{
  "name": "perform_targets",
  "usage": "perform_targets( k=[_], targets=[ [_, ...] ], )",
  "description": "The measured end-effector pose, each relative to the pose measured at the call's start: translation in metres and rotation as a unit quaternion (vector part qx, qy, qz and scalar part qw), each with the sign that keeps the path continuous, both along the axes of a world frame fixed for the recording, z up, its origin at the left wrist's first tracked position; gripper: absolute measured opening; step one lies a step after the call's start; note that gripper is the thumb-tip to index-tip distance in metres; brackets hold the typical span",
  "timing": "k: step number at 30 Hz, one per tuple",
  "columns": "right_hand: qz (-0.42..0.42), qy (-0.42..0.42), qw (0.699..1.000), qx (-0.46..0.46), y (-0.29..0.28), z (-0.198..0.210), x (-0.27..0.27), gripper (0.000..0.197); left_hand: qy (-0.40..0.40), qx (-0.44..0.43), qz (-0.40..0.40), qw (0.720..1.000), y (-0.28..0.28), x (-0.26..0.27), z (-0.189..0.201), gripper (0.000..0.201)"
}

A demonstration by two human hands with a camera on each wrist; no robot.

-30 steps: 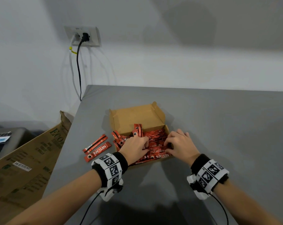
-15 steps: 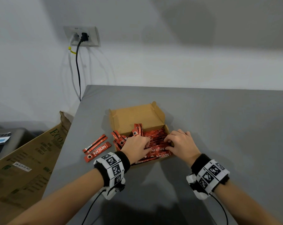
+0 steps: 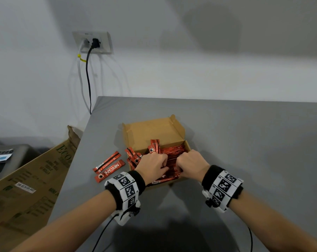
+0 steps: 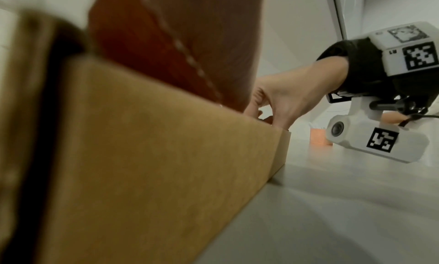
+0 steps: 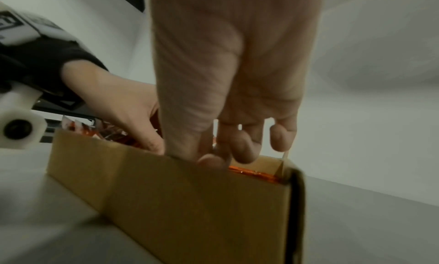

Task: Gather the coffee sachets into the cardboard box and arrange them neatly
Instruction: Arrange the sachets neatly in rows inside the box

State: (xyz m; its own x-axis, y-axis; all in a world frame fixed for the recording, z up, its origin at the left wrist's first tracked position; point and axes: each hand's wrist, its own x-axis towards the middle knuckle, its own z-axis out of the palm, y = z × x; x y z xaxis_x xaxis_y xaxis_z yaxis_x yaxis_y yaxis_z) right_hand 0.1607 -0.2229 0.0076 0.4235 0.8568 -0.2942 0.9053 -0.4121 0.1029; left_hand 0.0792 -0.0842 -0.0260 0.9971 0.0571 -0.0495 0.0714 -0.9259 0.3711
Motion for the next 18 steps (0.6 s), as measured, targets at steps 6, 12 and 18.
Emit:
perform_targets(
  k=[6,12,18],
  targets=[
    [-0.026,0.14,0.99,0.011,-0.001,0.002,0.013,0.004,0.0,-0.002,-0.001,1.0,0.001,-0.001,0.001,0.017],
    [-0.139,0.278,0.924,0.221,-0.023,0.019,0.029,0.025,0.002,-0.007,0.001,1.0,0.0,0.0,0.0,0.019],
    [-0.174,0.378,0.853,0.314,-0.032,-0.007,0.014,0.022,0.002,-0.01,0.01,1.0,0.0,0.0,-0.001,0.019]
  ],
)
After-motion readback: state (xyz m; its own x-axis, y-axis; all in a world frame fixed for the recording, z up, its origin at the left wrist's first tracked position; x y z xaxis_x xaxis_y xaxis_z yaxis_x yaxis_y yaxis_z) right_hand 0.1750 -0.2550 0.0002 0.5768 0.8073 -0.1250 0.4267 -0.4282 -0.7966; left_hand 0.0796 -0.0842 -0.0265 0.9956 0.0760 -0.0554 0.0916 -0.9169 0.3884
